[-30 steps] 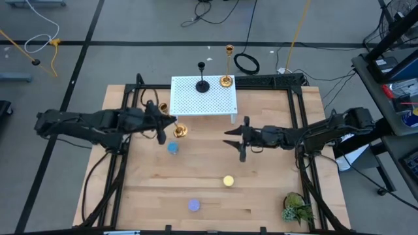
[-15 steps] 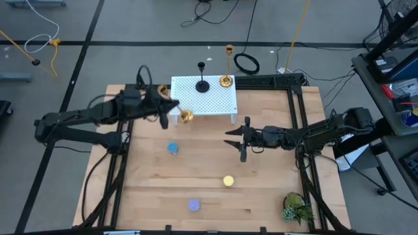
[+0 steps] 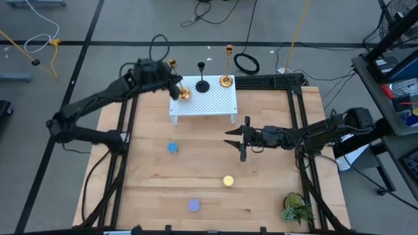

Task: Pick & Place candle stick holders
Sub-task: Put the golden candle holder on the shelf

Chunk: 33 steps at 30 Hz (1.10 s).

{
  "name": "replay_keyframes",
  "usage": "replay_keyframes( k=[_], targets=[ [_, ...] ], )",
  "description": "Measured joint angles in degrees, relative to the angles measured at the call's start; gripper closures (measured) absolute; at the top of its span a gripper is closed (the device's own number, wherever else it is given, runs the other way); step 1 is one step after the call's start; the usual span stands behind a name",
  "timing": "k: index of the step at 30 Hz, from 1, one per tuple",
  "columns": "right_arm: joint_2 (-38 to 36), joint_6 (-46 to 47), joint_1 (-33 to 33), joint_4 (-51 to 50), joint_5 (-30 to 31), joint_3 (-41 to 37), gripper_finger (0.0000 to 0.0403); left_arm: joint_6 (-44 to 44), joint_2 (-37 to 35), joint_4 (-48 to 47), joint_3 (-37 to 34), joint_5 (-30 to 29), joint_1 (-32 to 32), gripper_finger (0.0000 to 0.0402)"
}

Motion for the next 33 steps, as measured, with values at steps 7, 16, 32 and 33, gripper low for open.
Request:
replay_keyframes(
  k=[7,16,32,33],
  targets=[
    [0.0,0.0,-0.55,0.01,-0.01,0.0,0.0252,0.24,4.86,4.5,0.13,6.75,8.24,0.0386],
    [0.0,0.02,-1.47,0.01,-0.02,0.0,0.0252,4.06,7.1,6.2,0.15,7.1,11.12,0.0386],
    [0.0,1.16,-2.51,0.01,0.0,0.0,0.0252,5.26,7.23,5.73,0.11,6.86,11.12,0.0353],
    [0.0,1.16,-2.51,0.01,-0.02,0.0,0.0252,5.26,7.23,5.73,0.11,6.86,11.12,0.0353]
  ],
)
